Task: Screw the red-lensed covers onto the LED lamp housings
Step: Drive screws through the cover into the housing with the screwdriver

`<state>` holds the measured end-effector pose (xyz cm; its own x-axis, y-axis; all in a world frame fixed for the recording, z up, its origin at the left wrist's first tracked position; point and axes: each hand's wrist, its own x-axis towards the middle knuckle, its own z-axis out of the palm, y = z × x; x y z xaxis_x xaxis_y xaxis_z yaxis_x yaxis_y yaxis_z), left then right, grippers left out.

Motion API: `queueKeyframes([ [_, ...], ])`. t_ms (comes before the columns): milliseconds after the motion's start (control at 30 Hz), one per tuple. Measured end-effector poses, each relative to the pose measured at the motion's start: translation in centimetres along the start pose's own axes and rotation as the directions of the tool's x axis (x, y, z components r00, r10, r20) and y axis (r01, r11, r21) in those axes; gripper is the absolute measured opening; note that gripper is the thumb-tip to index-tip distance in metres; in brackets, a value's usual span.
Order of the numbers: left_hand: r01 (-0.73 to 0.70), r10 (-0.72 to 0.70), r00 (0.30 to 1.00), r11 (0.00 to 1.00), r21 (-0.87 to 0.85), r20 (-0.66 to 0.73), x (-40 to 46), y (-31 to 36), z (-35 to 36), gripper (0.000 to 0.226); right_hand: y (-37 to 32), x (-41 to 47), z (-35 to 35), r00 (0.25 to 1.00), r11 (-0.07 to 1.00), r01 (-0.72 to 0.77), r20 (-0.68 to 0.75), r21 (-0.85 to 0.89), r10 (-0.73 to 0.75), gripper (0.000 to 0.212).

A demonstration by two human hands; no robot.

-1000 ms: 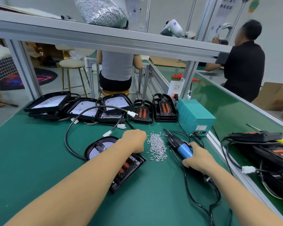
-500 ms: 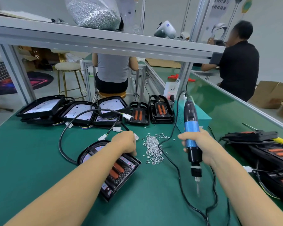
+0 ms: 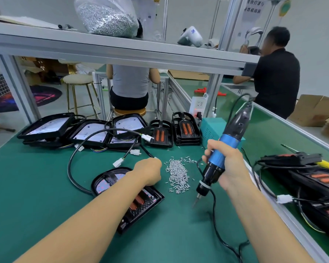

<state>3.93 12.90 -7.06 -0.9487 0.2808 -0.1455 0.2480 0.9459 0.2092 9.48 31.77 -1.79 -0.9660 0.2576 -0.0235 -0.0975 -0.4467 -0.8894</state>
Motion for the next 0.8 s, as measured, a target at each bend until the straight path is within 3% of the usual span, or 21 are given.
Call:
queueKeyframes([
  [67,-0.041,0.011,0.995,0.955,-0.293,-0.103,-0.4,-0.5,-0.7,0.021,-0.2,-0.1,0.3,0.999,0.998,0.050,-0.015,0.045,-0.049,0.011],
  [167,-0.085,-0.041,0.987,0.682,-0.726,-0.154,-1.8,-2.0,-1.7,0.015,-0.3,-0.1,1.0,0.994,0.993,0.107,-0.030,0.046,-0.105,0.016],
  [233,-0.107,-0.065,0.984,0.526,-0.843,-0.166,-3.1,-3.3,-2.0,0.015,-0.1,0.0,1.7,0.990,0.991,0.132,-0.044,-0.008,-0.132,0.021],
  [333,-0.113,-0.104,0.983,0.307,-0.945,-0.151,-5.0,-4.8,-1.9,0.015,0.3,0.0,3.1,0.992,0.992,0.115,-0.053,-0.042,-0.117,0.021],
  [467,-0.075,-0.162,0.983,0.085,-0.994,-0.088,-7.6,-5.7,-1.8,0.017,1.2,-0.5,5.3,0.998,0.988,0.066,-0.004,0.138,-0.066,0.019],
  [567,-0.075,-0.177,0.981,-0.001,-0.997,-0.074,-9.3,-5.7,-1.6,0.015,1.5,-0.8,6.8,0.996,0.951,0.066,0.037,0.302,-0.081,0.021],
  [800,-0.088,-0.237,0.969,-0.062,-0.994,-0.071,-11.1,-5.8,-1.4,0.020,1.4,-1.4,9.6,0.995,0.824,0.079,0.006,0.561,-0.099,0.024],
])
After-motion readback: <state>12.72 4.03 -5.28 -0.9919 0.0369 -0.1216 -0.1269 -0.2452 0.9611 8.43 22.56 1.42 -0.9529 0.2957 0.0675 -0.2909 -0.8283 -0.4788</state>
